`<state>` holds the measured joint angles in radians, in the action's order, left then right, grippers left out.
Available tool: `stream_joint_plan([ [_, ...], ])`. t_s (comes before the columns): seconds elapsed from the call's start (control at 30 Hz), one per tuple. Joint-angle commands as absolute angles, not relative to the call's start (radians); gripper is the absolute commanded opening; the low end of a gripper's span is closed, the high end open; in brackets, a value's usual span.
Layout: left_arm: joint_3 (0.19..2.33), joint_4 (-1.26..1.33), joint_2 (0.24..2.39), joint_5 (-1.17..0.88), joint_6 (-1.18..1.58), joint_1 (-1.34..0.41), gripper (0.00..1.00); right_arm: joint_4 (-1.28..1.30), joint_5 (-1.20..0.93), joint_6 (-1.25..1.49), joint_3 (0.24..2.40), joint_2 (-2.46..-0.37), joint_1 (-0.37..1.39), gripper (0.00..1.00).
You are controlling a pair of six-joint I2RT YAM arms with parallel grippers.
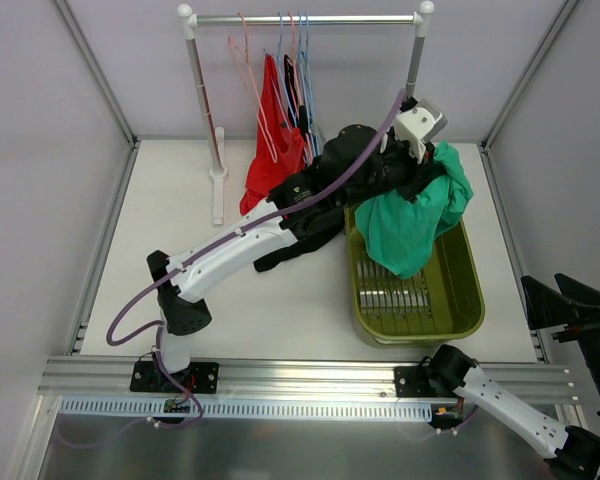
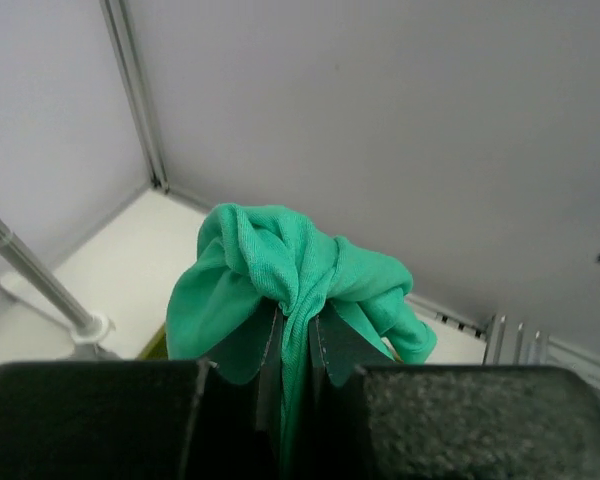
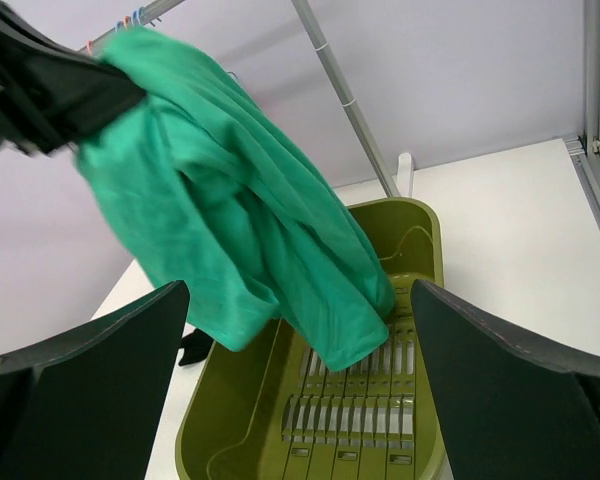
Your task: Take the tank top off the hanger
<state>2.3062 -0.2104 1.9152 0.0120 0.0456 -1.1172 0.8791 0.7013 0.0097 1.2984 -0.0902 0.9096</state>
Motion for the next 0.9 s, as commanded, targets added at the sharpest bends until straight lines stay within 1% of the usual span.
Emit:
stream_joint_plan([
  [0.0,2.241,-0.097,1.92,0.034,0.092,-1.106,0.0,0.877,0.683,0.012,1.313,-0.11,0.914,0.99],
  [0.03,2.217,-0.097,1.924,0.023,0.097,-1.106,0.0,0.877,0.681,0.009,1.312,-0.124,0.914,0.99],
  [0.1,2.203,-0.098,1.933,0.009,0.098,-1.106,0.58,0.877,0.678,0.009,1.31,-0.141,0.914,0.99],
  [0.13,2.189,-0.098,1.931,0.009,0.1,-1.106,0.79,0.877,0.678,0.0,1.309,-0.156,0.913,0.99],
  [0.17,2.183,-0.098,1.921,0.009,0.1,-1.106,0.98,0.877,0.677,-0.021,1.305,-0.166,0.914,0.99],
  [0.33,2.158,-0.115,1.835,0.081,0.06,-1.108,0.99,0.877,0.69,-0.031,1.278,-0.199,0.913,1.0],
  [0.43,2.143,-0.144,1.76,0.202,0.02,-1.108,0.99,0.877,0.707,-0.032,1.261,-0.228,0.914,0.99],
  [0.47,2.138,-0.153,1.728,0.256,0.009,-1.109,0.99,0.877,0.707,-0.031,1.25,-0.238,0.914,0.99],
  [0.5,2.132,-0.159,1.714,0.384,-0.023,-1.109,0.99,0.876,0.704,-0.026,1.244,-0.258,0.914,0.99],
  [0.57,2.134,-0.178,1.698,0.541,-0.047,-1.108,0.99,0.868,0.698,-0.023,1.226,-0.284,0.914,0.99],
  [0.6,2.144,-0.19,1.703,0.664,-0.081,-1.104,0.99,0.862,0.683,-0.025,1.22,-0.308,0.914,0.99],
  [0.7,2.226,-0.271,1.736,0.771,-0.106,-1.077,0.99,0.83,0.619,-0.04,1.2,-0.343,0.914,0.99],
  [0.73,2.258,-0.29,1.749,0.814,-0.101,-1.037,0.99,0.825,0.606,-0.046,1.195,-0.371,0.914,0.99],
  [0.77,2.287,-0.361,1.778,0.815,-0.082,-1.01,0.99,0.822,0.595,-0.046,1.193,-0.386,0.914,1.0],
  [0.8,2.321,-0.43,1.793,0.784,0.033,-0.974,0.99,0.822,0.574,-0.046,1.189,-0.4,0.914,0.99],
  [0.83,2.357,-0.495,1.801,0.661,0.099,-0.897,0.97,0.824,0.563,-0.046,1.187,-0.423,0.914,1.0],
  [0.87,2.349,-0.547,1.795,0.61,0.145,-0.861,0.9,0.822,0.552,-0.043,1.184,-0.429,0.914,0.99],
])
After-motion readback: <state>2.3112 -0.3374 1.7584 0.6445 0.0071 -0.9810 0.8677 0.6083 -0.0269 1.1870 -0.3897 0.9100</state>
